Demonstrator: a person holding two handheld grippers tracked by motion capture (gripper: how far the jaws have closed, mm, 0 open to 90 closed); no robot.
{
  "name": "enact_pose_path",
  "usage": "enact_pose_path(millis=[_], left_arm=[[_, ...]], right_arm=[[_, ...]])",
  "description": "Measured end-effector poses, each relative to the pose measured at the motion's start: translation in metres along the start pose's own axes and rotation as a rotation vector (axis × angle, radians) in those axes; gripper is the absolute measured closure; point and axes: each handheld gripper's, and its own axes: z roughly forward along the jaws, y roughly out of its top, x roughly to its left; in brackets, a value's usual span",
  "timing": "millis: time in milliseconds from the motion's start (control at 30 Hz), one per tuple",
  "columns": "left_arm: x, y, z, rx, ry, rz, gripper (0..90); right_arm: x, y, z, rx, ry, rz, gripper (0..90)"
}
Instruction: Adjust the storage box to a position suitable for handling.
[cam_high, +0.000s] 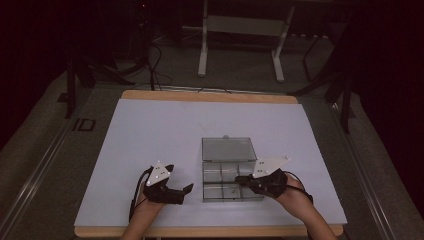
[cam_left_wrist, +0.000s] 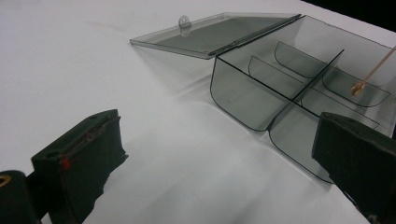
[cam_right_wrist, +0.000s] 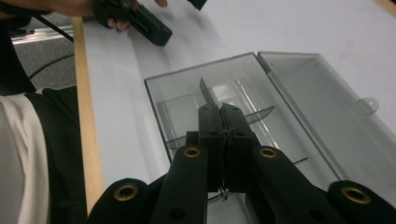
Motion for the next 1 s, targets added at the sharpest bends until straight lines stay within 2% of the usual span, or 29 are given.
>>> enact_pose_path(millis=[367,667,833,1000], left_arm=[[0.0,0.0,-0.001,-0.002,0.003,0.006,2.6],[-0.002,0.0,-0.002,-0.008,0.008,0.014,2.6],[-0.001,0.0,-0.002,-0.004,0.008,0.011,2.6],[-0.001,0.0,-0.002,0.0,0.006,0.013,2.6]], right_arm=[[-0.007,-0.02,0.023,0.048,0.011,0.036,88.3],[-0.009,-0.033,0.044,0.109,0.025,0.06,88.2],[-0.008,-0.036,0.05,0.137,0.021,0.049,87.5],[-0.01,-0.037,0.051,0.136,0.026,0.053,84.4]])
